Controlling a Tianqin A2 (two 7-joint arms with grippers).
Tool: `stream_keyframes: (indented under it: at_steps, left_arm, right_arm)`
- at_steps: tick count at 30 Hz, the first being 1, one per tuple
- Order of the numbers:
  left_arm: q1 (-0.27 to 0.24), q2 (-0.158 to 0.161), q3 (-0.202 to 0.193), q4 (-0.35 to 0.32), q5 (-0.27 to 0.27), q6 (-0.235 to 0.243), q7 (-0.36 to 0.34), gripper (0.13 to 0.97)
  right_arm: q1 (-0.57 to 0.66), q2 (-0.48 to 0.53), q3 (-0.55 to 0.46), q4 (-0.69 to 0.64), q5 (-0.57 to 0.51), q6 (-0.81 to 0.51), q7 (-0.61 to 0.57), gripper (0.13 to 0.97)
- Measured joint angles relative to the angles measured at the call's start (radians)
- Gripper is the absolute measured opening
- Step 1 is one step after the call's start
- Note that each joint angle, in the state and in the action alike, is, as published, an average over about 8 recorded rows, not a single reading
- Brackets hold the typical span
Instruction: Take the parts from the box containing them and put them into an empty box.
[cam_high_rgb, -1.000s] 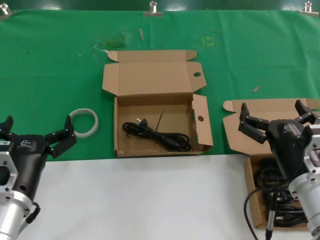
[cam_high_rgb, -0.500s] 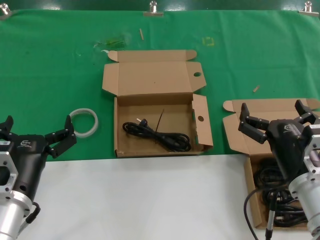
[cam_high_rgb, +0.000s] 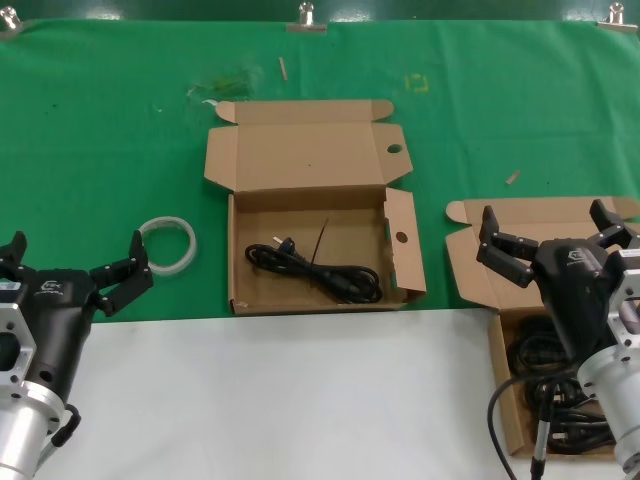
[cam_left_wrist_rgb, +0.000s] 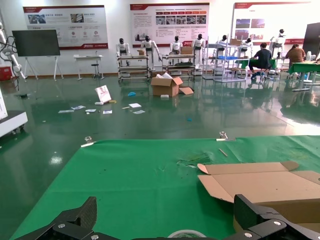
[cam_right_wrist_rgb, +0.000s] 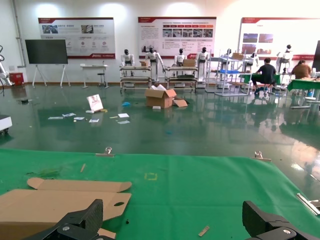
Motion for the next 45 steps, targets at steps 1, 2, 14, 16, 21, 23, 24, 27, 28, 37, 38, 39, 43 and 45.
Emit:
stream_keyframes:
  at_steps: [1,2,14,16,21,23,24,27,28,37,38,39,43,45]
  left_arm:
    - [0.000,0.000,0.000,0.000,0.000,0.000,0.000,0.965]
    - [0.000,0.000,0.000,0.000,0.000,0.000,0.000,0.965]
    - [0.000,0.000,0.000,0.000,0.000,0.000,0.000,0.965]
    - [0.000,0.000,0.000,0.000,0.000,0.000,0.000,0.965]
    - [0.000,0.000,0.000,0.000,0.000,0.000,0.000,0.965]
    - [0.000,0.000,0.000,0.000,0.000,0.000,0.000,0.965]
    - [0.000,0.000,0.000,0.000,0.000,0.000,0.000,0.965]
    - [0.000,0.000,0.000,0.000,0.000,0.000,0.000,0.965]
    - [0.000,0.000,0.000,0.000,0.000,0.000,0.000,0.965]
    - [0.000,0.000,0.000,0.000,0.000,0.000,0.000,0.965]
    - [0.000,0.000,0.000,0.000,0.000,0.000,0.000,0.965]
    - [0.000,0.000,0.000,0.000,0.000,0.000,0.000,0.965]
    - [0.000,0.000,0.000,0.000,0.000,0.000,0.000,0.965]
    - [0.000,0.000,0.000,0.000,0.000,0.000,0.000,0.965]
  right_arm:
    - [0.000,0.000,0.000,0.000,0.000,0.000,0.000,0.966]
    - [0.000,0.000,0.000,0.000,0.000,0.000,0.000,0.966]
    - [0.000,0.000,0.000,0.000,0.000,0.000,0.000,0.966]
    - [0.000,0.000,0.000,0.000,0.000,0.000,0.000,0.966]
    - [0.000,0.000,0.000,0.000,0.000,0.000,0.000,0.966]
    - [0.000,0.000,0.000,0.000,0.000,0.000,0.000,0.966]
    - [0.000,0.000,0.000,0.000,0.000,0.000,0.000,0.966]
    - [0.000,0.000,0.000,0.000,0.000,0.000,0.000,0.966]
    - [0.000,0.000,0.000,0.000,0.000,0.000,0.000,0.966]
    - [0.000,0.000,0.000,0.000,0.000,0.000,0.000,0.966]
    - [0.000,0.000,0.000,0.000,0.000,0.000,0.000,0.966]
    - [0.000,0.000,0.000,0.000,0.000,0.000,0.000,0.966]
    - [0.000,0.000,0.000,0.000,0.000,0.000,0.000,0.966]
    - [0.000,0.000,0.000,0.000,0.000,0.000,0.000,0.966]
